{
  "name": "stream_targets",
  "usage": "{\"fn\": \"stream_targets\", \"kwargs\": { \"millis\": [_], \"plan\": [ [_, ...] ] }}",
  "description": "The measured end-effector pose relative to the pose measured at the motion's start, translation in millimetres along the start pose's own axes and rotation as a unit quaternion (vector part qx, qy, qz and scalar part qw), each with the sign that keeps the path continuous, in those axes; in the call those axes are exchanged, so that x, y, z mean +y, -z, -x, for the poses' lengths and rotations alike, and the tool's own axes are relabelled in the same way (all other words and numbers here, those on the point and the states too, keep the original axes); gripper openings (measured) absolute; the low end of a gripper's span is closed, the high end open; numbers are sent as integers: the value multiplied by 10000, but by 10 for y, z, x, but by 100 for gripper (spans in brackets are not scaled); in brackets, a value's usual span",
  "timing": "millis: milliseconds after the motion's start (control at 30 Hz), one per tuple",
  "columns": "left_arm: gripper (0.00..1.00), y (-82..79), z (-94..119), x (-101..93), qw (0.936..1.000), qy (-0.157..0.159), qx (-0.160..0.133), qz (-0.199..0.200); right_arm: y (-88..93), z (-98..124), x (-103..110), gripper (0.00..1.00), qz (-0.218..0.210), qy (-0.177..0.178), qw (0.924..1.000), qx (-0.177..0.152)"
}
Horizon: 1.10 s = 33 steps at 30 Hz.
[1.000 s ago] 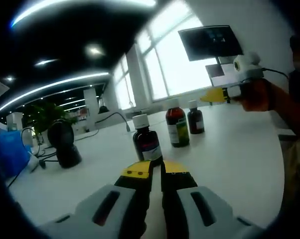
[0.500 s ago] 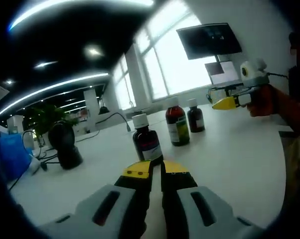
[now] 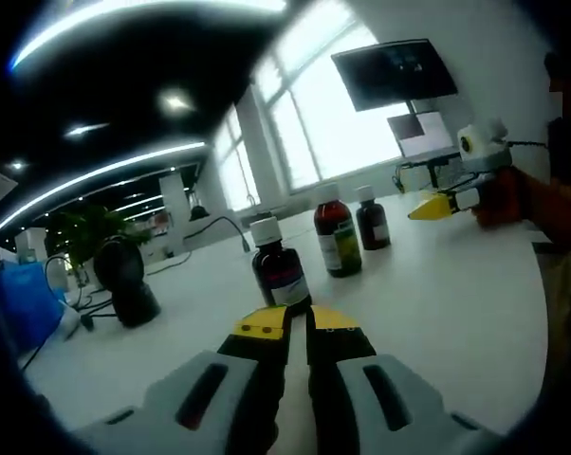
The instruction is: Rotate the medicine bottle to make it face forward pick up the medicine bottle inspect the drug traceability code place the medicine on the table
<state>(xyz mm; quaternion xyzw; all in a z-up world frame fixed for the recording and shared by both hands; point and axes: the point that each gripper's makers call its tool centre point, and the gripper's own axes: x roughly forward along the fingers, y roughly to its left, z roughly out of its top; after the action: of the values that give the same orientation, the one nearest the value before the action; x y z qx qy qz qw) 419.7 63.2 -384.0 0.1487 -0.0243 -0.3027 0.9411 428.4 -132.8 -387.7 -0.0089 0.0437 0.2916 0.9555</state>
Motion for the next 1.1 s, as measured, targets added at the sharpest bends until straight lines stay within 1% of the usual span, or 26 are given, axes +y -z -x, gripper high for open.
{"fn": "stream_targets", "kwargs": {
  "millis": [200,467,1100],
  "plan": [
    [0,-1,-2,-5,10000,-12,9,-57,-22,4,-60,0,-134,79,9998,-80],
    [0,11,-7,-6,10000,-2,29,-66,-16,-7,-52,0,59,130,9999,-35],
    [0,52,-7,-3,9999,-21,158,-6,-17,-12,-16,0,117,151,9998,-9]
  ]
}}
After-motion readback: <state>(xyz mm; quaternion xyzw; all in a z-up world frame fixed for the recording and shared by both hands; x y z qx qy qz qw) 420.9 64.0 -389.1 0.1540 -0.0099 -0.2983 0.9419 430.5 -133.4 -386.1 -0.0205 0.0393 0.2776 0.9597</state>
